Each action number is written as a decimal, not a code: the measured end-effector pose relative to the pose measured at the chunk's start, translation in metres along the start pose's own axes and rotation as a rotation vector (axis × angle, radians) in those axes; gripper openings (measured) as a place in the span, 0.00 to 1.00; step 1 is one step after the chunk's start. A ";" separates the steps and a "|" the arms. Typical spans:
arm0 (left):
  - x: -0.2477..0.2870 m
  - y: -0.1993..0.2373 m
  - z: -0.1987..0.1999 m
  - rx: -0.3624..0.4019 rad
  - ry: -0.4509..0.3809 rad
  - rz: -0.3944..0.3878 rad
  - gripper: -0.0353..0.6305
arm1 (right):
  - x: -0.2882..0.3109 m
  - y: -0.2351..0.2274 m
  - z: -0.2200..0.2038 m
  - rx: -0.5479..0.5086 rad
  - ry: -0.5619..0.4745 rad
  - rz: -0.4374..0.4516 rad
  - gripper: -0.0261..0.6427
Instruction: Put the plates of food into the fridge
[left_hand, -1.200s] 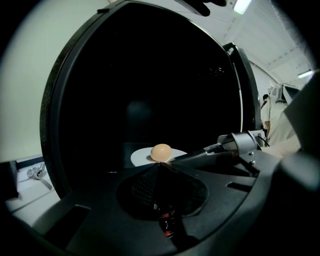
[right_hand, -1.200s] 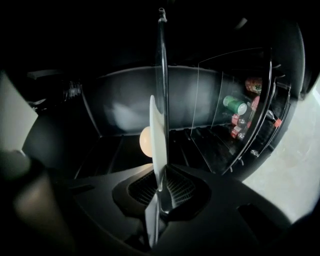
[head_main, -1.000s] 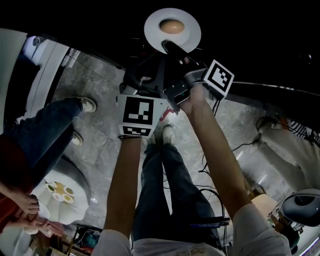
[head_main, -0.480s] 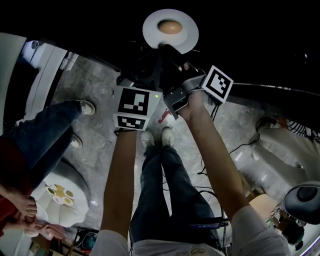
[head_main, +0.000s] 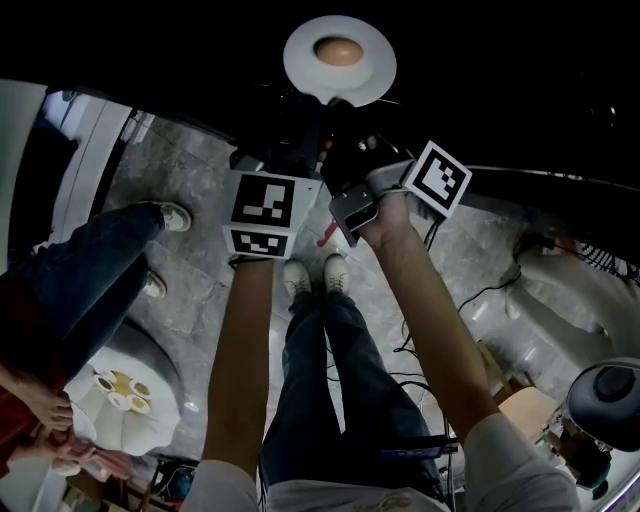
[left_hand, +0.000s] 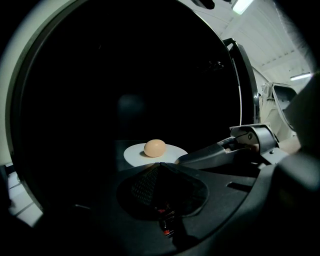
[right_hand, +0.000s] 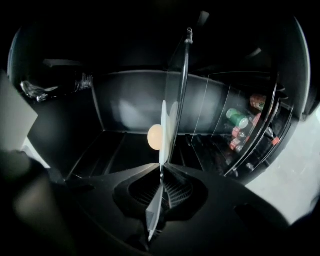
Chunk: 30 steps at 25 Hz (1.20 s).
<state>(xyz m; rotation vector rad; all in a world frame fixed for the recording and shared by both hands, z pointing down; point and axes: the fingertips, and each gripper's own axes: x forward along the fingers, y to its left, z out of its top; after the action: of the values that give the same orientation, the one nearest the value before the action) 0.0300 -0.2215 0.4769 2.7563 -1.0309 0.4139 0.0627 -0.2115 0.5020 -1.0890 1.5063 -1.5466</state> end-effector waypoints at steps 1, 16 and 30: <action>-0.001 0.000 -0.001 -0.003 0.002 0.004 0.06 | 0.000 0.000 0.000 0.008 0.001 0.007 0.08; -0.015 -0.002 -0.006 -0.018 0.011 0.023 0.06 | 0.005 0.009 0.001 0.069 -0.004 0.046 0.07; -0.011 0.002 -0.006 -0.022 -0.015 0.055 0.06 | 0.015 0.014 -0.006 0.077 0.076 0.169 0.13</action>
<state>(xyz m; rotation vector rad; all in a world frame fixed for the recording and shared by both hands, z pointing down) 0.0195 -0.2149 0.4789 2.7208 -1.1109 0.3878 0.0507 -0.2239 0.4900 -0.8449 1.5346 -1.5297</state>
